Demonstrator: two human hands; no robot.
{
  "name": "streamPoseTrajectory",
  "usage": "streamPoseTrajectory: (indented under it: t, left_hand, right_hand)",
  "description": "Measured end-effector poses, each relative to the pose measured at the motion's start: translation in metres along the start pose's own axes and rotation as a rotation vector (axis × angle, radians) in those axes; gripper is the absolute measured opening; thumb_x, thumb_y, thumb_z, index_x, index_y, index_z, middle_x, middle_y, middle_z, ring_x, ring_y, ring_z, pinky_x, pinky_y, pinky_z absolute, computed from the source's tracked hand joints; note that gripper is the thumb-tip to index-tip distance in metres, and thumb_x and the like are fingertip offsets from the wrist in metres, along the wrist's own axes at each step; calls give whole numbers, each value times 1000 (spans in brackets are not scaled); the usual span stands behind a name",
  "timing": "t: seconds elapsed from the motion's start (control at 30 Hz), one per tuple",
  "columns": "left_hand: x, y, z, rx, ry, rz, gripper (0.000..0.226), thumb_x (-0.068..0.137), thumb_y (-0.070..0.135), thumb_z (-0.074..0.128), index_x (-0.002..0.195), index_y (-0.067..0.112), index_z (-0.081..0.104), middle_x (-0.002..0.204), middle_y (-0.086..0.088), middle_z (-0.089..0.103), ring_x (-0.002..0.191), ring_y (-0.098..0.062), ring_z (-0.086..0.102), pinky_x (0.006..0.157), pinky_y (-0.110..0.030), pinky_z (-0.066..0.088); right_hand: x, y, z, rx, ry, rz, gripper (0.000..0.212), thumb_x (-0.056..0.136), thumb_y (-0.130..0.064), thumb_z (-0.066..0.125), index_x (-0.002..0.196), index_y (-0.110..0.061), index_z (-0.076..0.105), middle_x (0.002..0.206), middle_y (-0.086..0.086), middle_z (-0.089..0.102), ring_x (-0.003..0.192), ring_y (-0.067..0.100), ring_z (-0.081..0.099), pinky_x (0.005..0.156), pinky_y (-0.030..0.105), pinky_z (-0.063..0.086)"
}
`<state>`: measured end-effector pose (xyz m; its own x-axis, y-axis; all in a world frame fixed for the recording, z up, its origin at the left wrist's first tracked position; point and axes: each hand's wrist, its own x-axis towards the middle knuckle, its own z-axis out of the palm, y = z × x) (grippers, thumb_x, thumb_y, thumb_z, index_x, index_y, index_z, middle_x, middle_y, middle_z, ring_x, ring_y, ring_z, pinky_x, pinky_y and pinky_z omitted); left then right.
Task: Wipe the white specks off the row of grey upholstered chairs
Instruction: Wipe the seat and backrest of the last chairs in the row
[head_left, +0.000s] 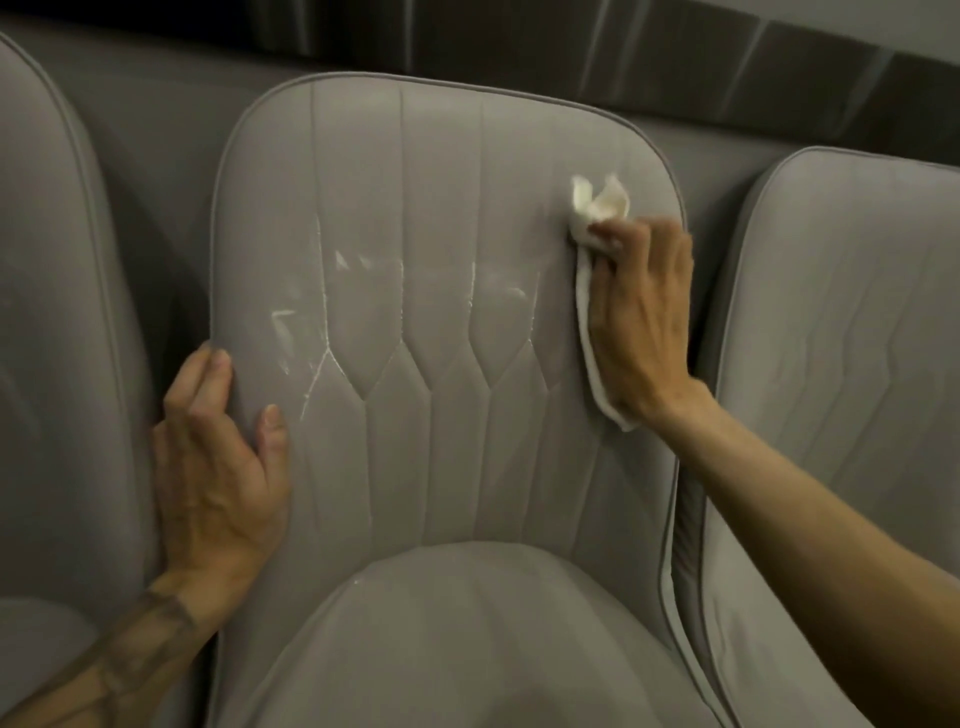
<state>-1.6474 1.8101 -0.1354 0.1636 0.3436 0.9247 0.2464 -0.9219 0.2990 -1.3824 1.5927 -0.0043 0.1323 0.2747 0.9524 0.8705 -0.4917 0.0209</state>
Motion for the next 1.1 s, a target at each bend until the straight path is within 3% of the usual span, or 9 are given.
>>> streamPoseTrajectory:
  t: [0.07,0.2,0.3,0.5,0.73,0.83,0.93,1.0,1.1]
  left_hand:
    - [0,3,-2,-2,5,-4,50,109,26,44,148,-5,35,150,-33,43,135,-42,43,109,-50,37]
    - [0,1,-1,5,3,0,50,109,26,44,149,-4,35,150,-32,43,135,-43,44,109,-50,37]
    - [-1,-1,-1,0,4,0,50,110,26,44,150,-3,35,151,-31,42,136,-43,45,109,-48,37]
    - [1,0,-2,-13,-5,-10,50,110,26,44,149,-4,36,151,-31,43,136,-42,45,109,-48,38]
    - [1,-2,-2,-18,-8,-17,50,110,27,45,150,-2,35,152,-31,42,136,-41,44,108,-48,38]
    - [1,-1,-2,-13,-7,-21,50,110,27,44,150,-2,35,151,-31,43,135,-41,45,107,-50,39]
    - [2,-2,-2,-14,-9,-6,50,110,27,45,150,-2,35,151,-32,43,135,-42,45,109,-49,38]
    - [3,-2,-2,-16,-3,-3,50,110,27,45,150,-3,35,151,-33,43,135,-43,45,109,-49,38]
    - [2,-2,-1,-14,-4,-8,50,110,26,45,149,-4,36,150,-34,43,136,-43,44,110,-49,38]
  right_hand:
    - [3,3,-4,-17,-29,-22,17,105,-22,48,119,-13,53,111,12,48,96,27,46,85,37,38]
    - [58,12,9,7,53,110,28,105,-27,45,122,-9,57,116,17,52,103,32,51,92,42,43]
    - [35,8,6,-23,35,105,29,106,-33,46,120,-10,57,113,15,52,101,30,49,89,38,41]
    - [-59,1,-20,-75,-269,-90,33,106,-36,51,119,-7,58,108,16,53,93,31,49,84,43,41]
    - [-11,8,-2,-33,-102,-52,23,105,-31,51,125,-19,48,107,14,49,92,30,47,82,39,40]
    - [-28,4,-4,21,-110,-24,28,100,-19,51,125,-27,41,107,15,47,91,27,46,74,35,37]
    - [-10,0,-5,61,-89,21,17,101,-22,48,115,-25,40,113,14,43,91,25,47,66,30,32]
    - [8,-1,-5,91,-46,17,11,104,-30,45,110,-22,44,115,10,38,93,25,47,67,33,38]
    - [20,-2,-1,60,11,42,17,103,-32,47,110,-20,57,119,12,44,103,25,46,83,39,43]
